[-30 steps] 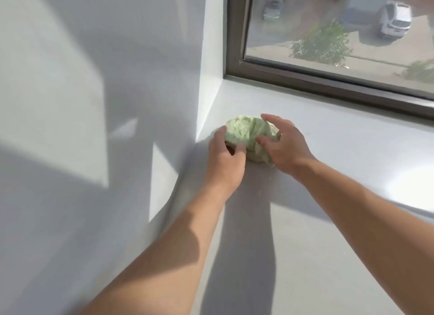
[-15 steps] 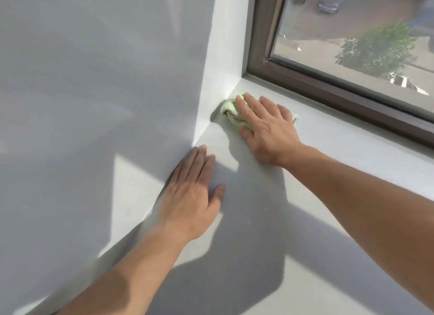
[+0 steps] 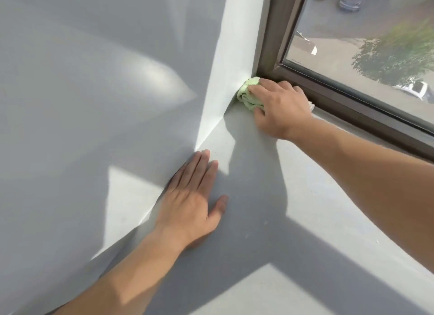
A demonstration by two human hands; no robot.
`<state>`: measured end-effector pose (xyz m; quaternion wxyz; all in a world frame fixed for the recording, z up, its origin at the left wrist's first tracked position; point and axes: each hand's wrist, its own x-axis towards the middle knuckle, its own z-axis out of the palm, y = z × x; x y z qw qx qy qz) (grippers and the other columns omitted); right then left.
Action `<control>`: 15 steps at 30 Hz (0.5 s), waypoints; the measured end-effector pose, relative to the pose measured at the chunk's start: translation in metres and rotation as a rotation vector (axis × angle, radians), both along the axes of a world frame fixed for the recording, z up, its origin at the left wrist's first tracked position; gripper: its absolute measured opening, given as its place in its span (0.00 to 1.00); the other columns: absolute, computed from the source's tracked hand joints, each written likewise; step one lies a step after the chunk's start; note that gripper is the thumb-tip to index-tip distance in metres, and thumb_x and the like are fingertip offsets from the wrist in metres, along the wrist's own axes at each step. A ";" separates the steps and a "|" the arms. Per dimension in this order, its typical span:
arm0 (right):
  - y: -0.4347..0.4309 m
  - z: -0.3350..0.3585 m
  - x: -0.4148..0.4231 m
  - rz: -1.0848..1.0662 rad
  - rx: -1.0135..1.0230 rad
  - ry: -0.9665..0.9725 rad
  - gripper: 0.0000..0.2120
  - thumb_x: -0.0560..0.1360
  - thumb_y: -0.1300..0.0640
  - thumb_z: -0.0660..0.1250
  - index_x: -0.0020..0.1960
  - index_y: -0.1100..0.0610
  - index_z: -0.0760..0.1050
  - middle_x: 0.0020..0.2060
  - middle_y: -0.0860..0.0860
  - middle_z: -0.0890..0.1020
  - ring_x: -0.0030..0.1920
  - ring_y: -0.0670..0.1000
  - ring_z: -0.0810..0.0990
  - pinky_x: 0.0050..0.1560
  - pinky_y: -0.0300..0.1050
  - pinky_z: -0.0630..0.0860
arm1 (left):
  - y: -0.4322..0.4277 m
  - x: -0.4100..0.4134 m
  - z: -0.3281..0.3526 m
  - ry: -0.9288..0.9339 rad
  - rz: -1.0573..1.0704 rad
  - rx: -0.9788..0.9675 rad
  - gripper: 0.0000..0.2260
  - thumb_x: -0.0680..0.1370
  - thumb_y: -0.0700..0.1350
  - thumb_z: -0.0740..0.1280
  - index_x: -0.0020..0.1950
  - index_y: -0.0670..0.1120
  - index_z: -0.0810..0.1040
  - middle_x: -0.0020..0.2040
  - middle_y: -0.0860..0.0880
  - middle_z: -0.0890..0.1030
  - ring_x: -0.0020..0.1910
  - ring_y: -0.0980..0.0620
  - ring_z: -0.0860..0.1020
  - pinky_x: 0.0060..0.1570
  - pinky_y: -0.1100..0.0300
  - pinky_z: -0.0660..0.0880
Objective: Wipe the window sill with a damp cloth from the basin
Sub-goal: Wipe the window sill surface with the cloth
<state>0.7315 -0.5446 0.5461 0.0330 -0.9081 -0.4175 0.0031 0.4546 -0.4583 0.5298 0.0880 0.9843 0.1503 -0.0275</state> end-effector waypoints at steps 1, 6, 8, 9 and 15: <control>0.000 0.000 0.004 0.045 -0.006 -0.029 0.21 0.77 0.45 0.58 0.69 0.46 0.68 0.67 0.52 0.73 0.61 0.62 0.73 0.61 0.57 0.67 | 0.000 0.000 -0.001 -0.001 -0.001 0.003 0.33 0.78 0.60 0.53 0.78 0.43 0.61 0.80 0.45 0.57 0.80 0.49 0.54 0.75 0.50 0.57; -0.017 -0.013 -0.011 0.040 0.108 0.142 0.23 0.82 0.45 0.52 0.77 0.42 0.59 0.78 0.49 0.60 0.76 0.57 0.58 0.72 0.56 0.55 | -0.001 -0.002 -0.003 -0.025 -0.006 0.000 0.33 0.79 0.61 0.51 0.79 0.44 0.59 0.81 0.46 0.55 0.80 0.51 0.50 0.76 0.53 0.50; -0.022 -0.019 -0.050 0.115 0.122 0.136 0.24 0.82 0.44 0.51 0.77 0.42 0.59 0.79 0.49 0.59 0.77 0.57 0.57 0.73 0.57 0.57 | -0.001 -0.002 -0.002 -0.030 -0.009 -0.011 0.32 0.80 0.61 0.50 0.79 0.44 0.58 0.81 0.46 0.54 0.80 0.51 0.49 0.77 0.54 0.47; -0.029 -0.021 -0.071 0.208 0.112 0.133 0.24 0.82 0.43 0.50 0.77 0.41 0.59 0.79 0.49 0.60 0.77 0.57 0.58 0.73 0.57 0.58 | -0.001 -0.002 0.000 -0.031 -0.010 -0.025 0.32 0.80 0.60 0.49 0.79 0.43 0.58 0.81 0.46 0.54 0.80 0.51 0.49 0.77 0.55 0.46; -0.032 -0.017 -0.025 -0.009 0.062 0.187 0.24 0.82 0.42 0.48 0.78 0.38 0.52 0.80 0.46 0.54 0.79 0.54 0.52 0.76 0.55 0.50 | -0.009 -0.020 0.006 -0.073 0.054 -0.103 0.28 0.78 0.56 0.53 0.74 0.42 0.68 0.78 0.43 0.62 0.79 0.46 0.56 0.77 0.53 0.51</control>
